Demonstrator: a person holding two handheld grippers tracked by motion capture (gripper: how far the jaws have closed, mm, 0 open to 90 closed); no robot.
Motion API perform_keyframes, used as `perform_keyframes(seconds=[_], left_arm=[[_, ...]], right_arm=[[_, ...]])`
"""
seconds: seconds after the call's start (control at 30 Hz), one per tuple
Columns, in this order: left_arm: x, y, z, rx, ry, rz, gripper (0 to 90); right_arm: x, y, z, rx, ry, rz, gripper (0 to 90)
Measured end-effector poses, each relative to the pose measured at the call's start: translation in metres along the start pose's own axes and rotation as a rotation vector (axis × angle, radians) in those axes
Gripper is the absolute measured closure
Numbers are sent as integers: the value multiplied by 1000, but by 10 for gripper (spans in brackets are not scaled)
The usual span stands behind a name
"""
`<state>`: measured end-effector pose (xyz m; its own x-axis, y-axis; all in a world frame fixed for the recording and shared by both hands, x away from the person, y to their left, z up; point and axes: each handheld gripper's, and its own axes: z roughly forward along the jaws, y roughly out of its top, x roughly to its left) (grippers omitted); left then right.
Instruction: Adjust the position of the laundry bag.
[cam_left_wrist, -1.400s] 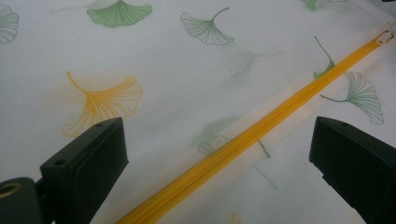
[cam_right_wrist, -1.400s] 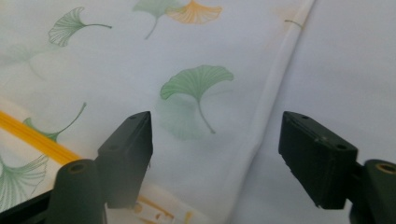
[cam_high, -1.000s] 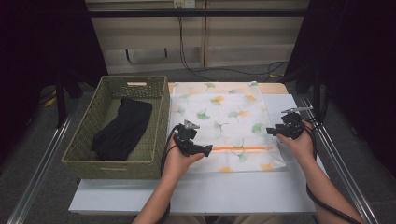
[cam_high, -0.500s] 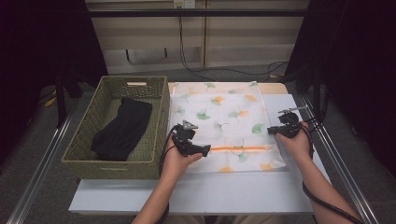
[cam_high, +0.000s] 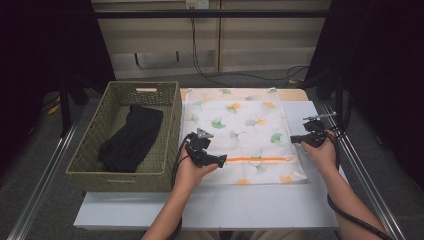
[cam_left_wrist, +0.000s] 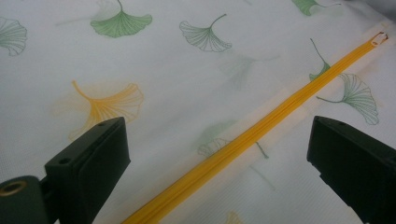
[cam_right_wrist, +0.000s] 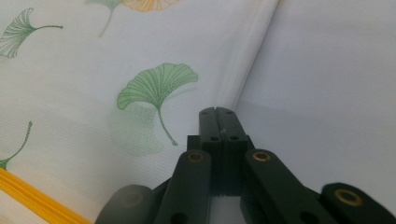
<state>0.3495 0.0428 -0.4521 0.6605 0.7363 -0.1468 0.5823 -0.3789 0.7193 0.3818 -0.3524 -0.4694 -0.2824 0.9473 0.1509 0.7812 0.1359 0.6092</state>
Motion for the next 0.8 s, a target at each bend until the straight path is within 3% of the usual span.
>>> perform_keyframes(seconds=[0.8], left_arm=[[-2, 2, 0, 6, -8, 12, 58]], right_arm=[[-23, -10, -13, 5, -30, 14, 900]])
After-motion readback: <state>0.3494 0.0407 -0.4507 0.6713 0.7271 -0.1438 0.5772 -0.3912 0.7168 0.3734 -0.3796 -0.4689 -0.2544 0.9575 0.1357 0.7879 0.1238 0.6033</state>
